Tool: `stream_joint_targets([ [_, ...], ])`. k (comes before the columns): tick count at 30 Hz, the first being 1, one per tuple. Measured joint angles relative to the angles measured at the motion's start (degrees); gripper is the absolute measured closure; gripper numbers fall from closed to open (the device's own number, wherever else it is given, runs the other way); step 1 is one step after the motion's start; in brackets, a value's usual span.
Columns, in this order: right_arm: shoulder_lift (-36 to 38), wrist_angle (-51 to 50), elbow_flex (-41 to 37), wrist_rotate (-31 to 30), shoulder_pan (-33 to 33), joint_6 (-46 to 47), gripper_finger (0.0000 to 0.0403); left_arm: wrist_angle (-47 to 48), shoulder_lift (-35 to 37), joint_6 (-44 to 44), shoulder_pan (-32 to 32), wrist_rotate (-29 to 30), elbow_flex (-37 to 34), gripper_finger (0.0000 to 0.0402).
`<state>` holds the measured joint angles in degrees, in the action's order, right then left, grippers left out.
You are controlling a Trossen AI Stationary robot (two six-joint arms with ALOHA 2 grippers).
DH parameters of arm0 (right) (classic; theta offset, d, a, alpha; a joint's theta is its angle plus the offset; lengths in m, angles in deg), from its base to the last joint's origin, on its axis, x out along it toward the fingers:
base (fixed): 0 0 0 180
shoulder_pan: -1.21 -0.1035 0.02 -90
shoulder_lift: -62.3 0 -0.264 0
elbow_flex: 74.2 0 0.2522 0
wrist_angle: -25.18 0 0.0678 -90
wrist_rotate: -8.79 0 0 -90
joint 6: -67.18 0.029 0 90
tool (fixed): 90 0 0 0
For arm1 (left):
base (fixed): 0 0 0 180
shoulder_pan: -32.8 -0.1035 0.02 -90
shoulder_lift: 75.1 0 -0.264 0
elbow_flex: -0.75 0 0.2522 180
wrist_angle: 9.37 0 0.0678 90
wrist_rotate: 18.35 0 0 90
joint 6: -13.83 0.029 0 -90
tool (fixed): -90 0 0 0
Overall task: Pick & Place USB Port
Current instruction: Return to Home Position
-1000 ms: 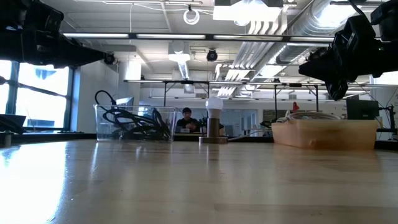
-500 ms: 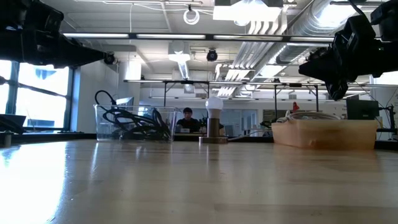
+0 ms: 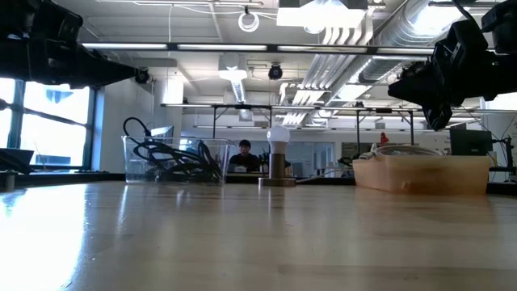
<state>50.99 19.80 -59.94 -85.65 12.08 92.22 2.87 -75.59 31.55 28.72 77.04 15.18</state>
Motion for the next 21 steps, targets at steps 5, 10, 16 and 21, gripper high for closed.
stream_joint_targets([
  [5, 0.0, 0.0, 0.0, 0.0, 0.0, 0.0, 0.0363, 0.0, 0.0, 0.0, 0.0, 0.0, 0.0, 0.0312],
  [10, 0.0, 0.0, 0.0, 0.0, 0.0, 0.0, 0.0363, 0.0, 0.0, 0.0, 0.0, 0.0, 0.0, 0.0312],
  [16, 0.0, 0.0, 0.0, 0.0, 0.0, 0.0, 0.0368, 0.0, 0.0, 0.0, 0.0, 0.0, 0.0, 0.0312],
  [21, 0.0, 0.0, 0.0, 0.0, 0.0, 0.0, 0.0364, 0.4, 0.0, -0.7, 0.0, -3.0, 0.0, 0.0312],
])
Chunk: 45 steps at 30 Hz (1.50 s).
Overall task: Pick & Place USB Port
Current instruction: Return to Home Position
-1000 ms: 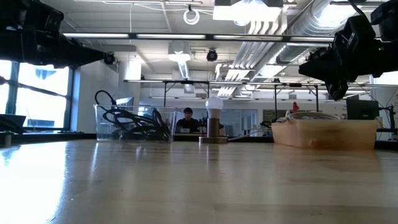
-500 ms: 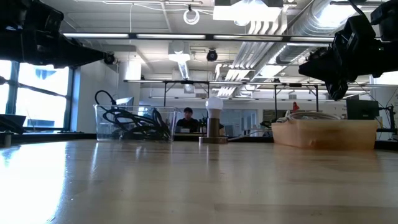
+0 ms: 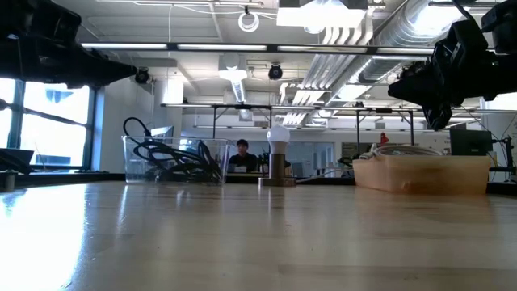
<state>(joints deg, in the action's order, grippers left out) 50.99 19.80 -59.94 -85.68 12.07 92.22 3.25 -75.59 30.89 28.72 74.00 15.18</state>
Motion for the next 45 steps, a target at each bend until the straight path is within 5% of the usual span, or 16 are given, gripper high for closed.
stream_joint_targets([
  [12, 0.0, 0.0, 0.0, 0.0, 0.0, 0.0, 0.0368, 2.5, 0.0, -6.8, 0.0, 8.4, 1.7, 0.0312],
  [45, 0.0, 0.0, 0.0, 0.2, 0.0, 0.0, 0.0367, 4.4, 0.0, -6.2, 0.0, 2.7, 2.2, 0.0312],
])
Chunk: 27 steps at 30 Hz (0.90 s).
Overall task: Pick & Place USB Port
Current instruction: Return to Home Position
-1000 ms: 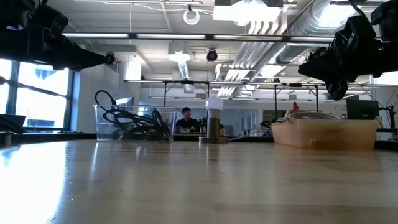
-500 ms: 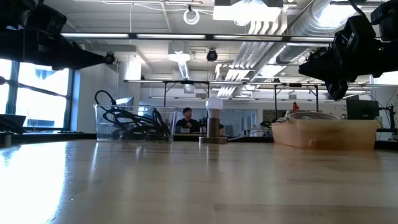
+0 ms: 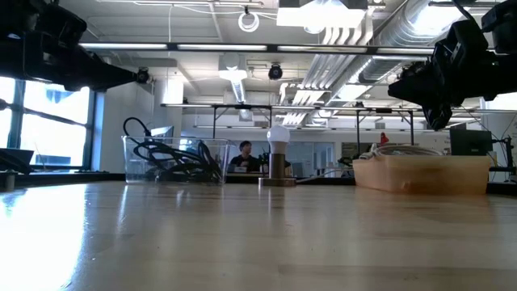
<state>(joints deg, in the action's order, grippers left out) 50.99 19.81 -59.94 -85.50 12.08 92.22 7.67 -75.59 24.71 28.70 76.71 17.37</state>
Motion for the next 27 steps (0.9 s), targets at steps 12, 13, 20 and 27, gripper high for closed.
stream_joint_targets([
  [12, 0.0, 0.0, 0.0, 0.0, 0.0, 0.0, 0.0362, 0.6, 0.0, -2.2, 0.0, 0.0, 0.1, 0.033],
  [13, 0.0, 0.0, 0.0, 0.0, 0.0, 0.0, 0.0362, 0.8, 0.0, -2.2, 0.0, 0.0, 0.1, 0.0336],
  [20, 0.0, 0.0, 0.0, 0.0, 0.0, 0.0, 0.0366, 1.2, 0.0, -1.7, 0.0, 0.0, 0.1, 0.0395],
  [27, 0.0, 0.0, 0.0, 0.0, 0.0, 0.0, 0.0366, 1.3, 0.0, -1.7, 0.0, 0.3, 0.1, 0.04],
])
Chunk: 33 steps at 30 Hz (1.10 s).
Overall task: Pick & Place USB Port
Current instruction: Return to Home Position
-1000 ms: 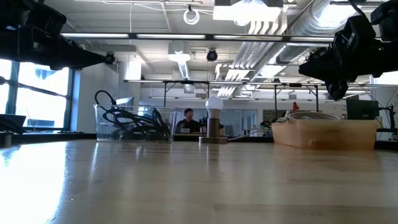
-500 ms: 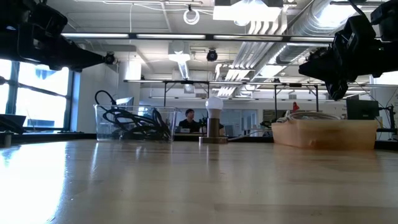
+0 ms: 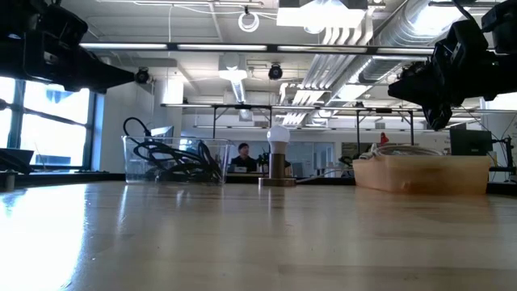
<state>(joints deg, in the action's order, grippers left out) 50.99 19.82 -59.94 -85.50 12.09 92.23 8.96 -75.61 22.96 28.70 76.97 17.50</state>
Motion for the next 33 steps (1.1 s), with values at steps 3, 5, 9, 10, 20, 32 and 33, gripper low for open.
stream_joint_targets([
  [3, 0.0, 0.0, 0.0, 0.0, 0.0, 0.0, 0.0363, 0.0, 0.0, 0.0, 0.0, 0.1, 0.0, 0.04],
  [5, 0.0, 0.0, 0.0, 0.0, 0.0, 0.0, 0.0361, 0.0, 0.0, 0.0, 0.0, 0.2, 0.0, 0.04],
  [9, 0.0, 0.0, 0.0, 0.0, 0.0, 0.0, 0.0363, 0.0, 0.0, 0.0, 0.0, 0.5, 0.0, 0.0401],
  [10, 0.0, 0.0, 0.0, 0.0, 0.0, 0.0, 0.0364, 0.0, 0.0, 0.0, 0.0, 0.6, 0.0, 0.0401],
  [20, 0.0, 0.0, 0.0, 0.0, 0.0, 0.0, 0.0364, -0.4, 0.0, 1.9, 0.0, 0.8, -0.1, 0.0401],
  [32, 0.0, 0.0, 0.0, 0.0, 0.0, 0.0, 0.0366, -2.4, 0.0, 3.0, 0.0, 1.0, -0.3, 0.04],
  [33, 0.0, 0.0, 0.0, 0.0, 0.0, 0.0, 0.0366, -2.4, 0.0, 3.0, 0.0, 1.0, -0.3, 0.04],
])
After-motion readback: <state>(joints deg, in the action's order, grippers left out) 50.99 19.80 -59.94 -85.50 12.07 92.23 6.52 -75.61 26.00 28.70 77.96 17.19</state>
